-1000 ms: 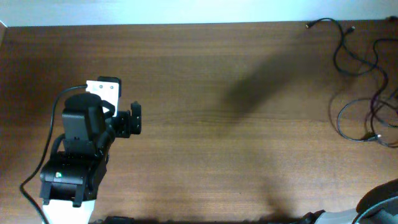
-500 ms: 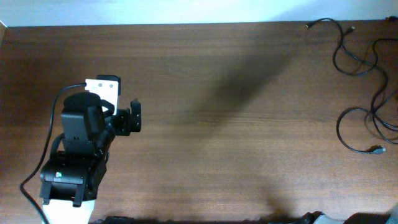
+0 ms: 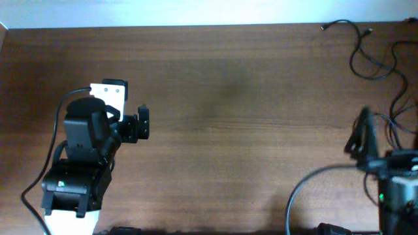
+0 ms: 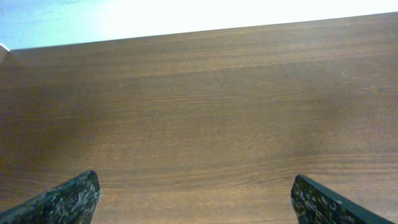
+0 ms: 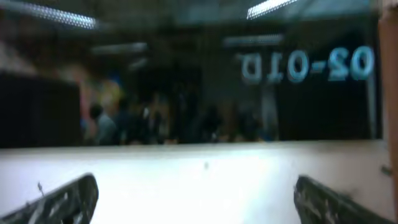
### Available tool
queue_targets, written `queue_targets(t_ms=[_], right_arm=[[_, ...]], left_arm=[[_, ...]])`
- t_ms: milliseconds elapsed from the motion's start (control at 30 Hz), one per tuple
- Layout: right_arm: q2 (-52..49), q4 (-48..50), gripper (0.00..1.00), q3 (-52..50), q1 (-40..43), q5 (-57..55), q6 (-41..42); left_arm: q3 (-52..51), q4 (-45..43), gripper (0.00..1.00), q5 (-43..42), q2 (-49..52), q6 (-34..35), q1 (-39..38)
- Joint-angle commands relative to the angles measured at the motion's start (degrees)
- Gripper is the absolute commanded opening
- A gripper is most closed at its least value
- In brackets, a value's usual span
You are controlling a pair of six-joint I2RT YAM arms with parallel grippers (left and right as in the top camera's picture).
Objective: Untangle cables
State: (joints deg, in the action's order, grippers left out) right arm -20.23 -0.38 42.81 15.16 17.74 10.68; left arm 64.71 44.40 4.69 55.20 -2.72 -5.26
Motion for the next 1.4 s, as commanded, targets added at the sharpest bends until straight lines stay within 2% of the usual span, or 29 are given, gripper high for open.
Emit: queue_targets(t_ms=[0, 33, 100, 167, 200, 233, 267, 300, 367, 400, 533, 700, 1000, 1033, 1100, 1133, 1200, 1267, 1300, 1367], right_arm=[[8.0, -19.2, 0.99, -1.2, -0.5, 3.5, -2.1], [11.8, -23.5, 0.99, -2.2, -0.5, 4.5, -1.3], [18.5, -24.3, 0.99, -6.6, -0.5, 5.0, 6.1], [19.6, -26.6, 0.99, -13.2, -0.6, 3.1, 9.2], [19.6, -26.3, 0.96, -16.6, -1.4, 0.0, 9.2], [19.6, -25.7, 0.97, -20.9, -3.9, -12.3, 9.2], [19.6, -25.7, 0.98, -24.0, -6.4, -19.8, 11.0], [19.6, -24.8, 0.99, -25.1, -8.0, -18.4, 11.5], [19.6, -18.5, 0.99, -28.3, -10.3, -9.7, 3.6], [19.8, -13.4, 0.99, -31.9, -11.3, -5.3, 2.9], [20.0, -6.8, 0.99, -40.8, -14.4, -4.2, 3.3], [19.9, -6.2, 0.99, -41.1, -14.8, -8.3, -4.9], [19.9, -6.2, 0.99, -41.1, -14.8, -8.3, -4.7], [19.9, -6.2, 0.99, -41.1, -14.8, -8.3, -4.7], [19.9, -6.2, 0.99, -41.1, -14.8, -8.3, -4.7], [19.9, -6.2, 0.99, -41.1, -14.8, -8.3, -4.7], [19.9, -6.2, 0.99, -41.1, -14.8, -8.3, -4.7], [19.9, -6.2, 0.99, -41.1, -14.8, -8.3, -4.7], [19.9, -6.2, 0.99, -41.1, -14.8, -8.3, -4.7], [19.9, -6.2, 0.99, -41.1, -14.8, -8.3, -4.7]], left_arm=[[-0.3, 2.3, 0.99, -0.4, -0.7, -2.8, 0.0], [-0.3, 1.9, 0.99, -0.4, -1.5, -2.8, 0.0], [-0.3, 2.1, 0.99, -0.4, -2.9, -3.1, 0.0], [-0.3, 2.4, 0.99, -0.4, -4.7, -3.2, 0.0], [-0.3, 2.4, 0.99, -0.4, -5.1, -3.2, 0.0], [-0.3, 2.4, 0.99, -0.4, -5.3, -3.2, 0.0], [-0.3, 2.9, 0.99, -0.4, -5.5, -3.1, 0.0], [-0.3, 3.8, 0.99, -0.4, -5.5, -3.1, 0.0], [-0.3, 5.4, 0.99, -0.4, -5.5, -3.1, 0.0], [-0.3, 5.8, 0.99, -0.4, -5.5, -3.1, 0.0], [-0.3, 6.8, 0.99, -0.4, -5.5, -3.1, 0.0], [-0.3, 5.8, 0.99, -0.4, -5.5, -3.1, 0.0], [-0.3, 6.6, 0.99, -3.0, -5.5, -3.1, 0.0], [-0.3, 5.9, 0.99, -1.9, -5.4, -4.8, 0.0], [-0.3, -1.3, 0.99, -1.9, -5.5, -7.8, 0.0], [-0.3, -8.0, 0.99, -1.9, -5.5, -9.0, 0.0], [-0.3, -29.0, 0.99, -3.6, -5.4, -9.4, -0.4], [-0.3, -47.2, 0.99, -9.3, -6.2, -9.4, -0.3], [-0.3, -53.1, 0.99, -11.5, -6.7, -9.4, -0.3], [-0.3, -58.2, 0.99, -13.1, -7.9, -9.4, -0.3]])
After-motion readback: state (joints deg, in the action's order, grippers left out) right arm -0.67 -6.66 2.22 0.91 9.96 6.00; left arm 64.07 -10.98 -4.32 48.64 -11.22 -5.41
